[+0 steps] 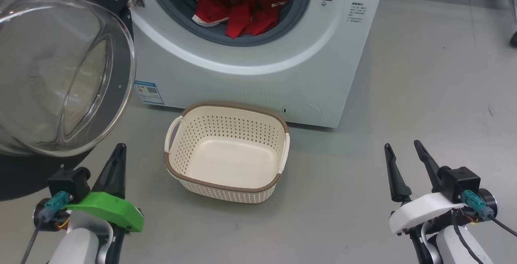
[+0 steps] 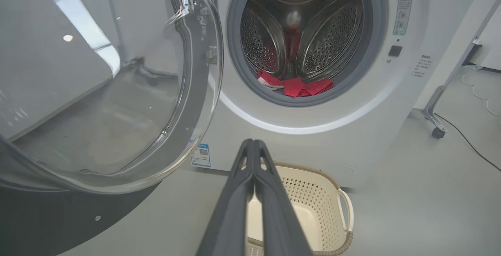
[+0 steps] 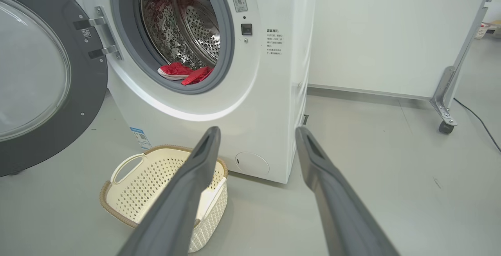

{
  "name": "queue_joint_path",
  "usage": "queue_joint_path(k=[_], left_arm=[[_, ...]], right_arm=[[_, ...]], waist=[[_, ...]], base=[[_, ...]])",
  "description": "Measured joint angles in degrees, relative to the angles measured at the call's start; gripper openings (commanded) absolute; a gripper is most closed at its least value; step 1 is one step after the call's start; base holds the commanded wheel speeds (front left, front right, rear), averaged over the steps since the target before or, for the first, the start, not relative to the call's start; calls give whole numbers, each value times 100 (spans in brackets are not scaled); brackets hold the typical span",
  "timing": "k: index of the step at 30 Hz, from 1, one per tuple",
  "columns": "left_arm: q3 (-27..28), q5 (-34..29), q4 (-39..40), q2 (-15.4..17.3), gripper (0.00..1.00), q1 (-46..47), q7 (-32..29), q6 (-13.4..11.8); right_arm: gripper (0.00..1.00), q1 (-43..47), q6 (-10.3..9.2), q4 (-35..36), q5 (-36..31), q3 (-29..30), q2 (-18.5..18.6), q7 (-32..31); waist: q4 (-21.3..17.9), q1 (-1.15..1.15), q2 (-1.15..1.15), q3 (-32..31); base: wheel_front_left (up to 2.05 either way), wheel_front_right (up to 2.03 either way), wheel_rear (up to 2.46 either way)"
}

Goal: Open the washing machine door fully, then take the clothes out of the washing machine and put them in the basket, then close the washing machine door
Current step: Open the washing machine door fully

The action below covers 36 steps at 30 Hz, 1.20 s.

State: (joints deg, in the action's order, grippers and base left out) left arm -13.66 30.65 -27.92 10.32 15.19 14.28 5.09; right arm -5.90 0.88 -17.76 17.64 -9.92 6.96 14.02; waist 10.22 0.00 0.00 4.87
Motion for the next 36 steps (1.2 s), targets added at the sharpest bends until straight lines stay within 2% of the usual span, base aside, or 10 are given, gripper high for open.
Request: queue_joint_path(k=[13,14,15,16,17,36], left_arm=[[126,-203,839,-327,0,-527,0,0],[136,-204,883,-345,9,-559,1,0],[148,-218,933,-358,26,-599,1,0],[158,-263,972,-363,48,-632,0,0],[171,-320,1007,-364,100,-660,1,0],[305,-658,1394,-447,100,-922,16,0]], right_arm=[[100,180,-1,151,41,68,-32,15],[100,185,-1,167,41,78,-40,15],[100,196,-1,183,41,89,-44,15],[100,212,-1,207,41,103,-49,16],[100,233,-1,237,41,119,-55,16],[100,426,-63,544,41,403,-102,16]], waist=[[-543,0,0,-175],[-577,0,0,-179],[-609,0,0,-181],[-639,0,0,-183],[-665,0,0,-183],[-803,0,0,-102]], base=[[0,0,0],[0,0,0],[0,0,0],[0,0,0],[0,0,0],[0,0,0]])
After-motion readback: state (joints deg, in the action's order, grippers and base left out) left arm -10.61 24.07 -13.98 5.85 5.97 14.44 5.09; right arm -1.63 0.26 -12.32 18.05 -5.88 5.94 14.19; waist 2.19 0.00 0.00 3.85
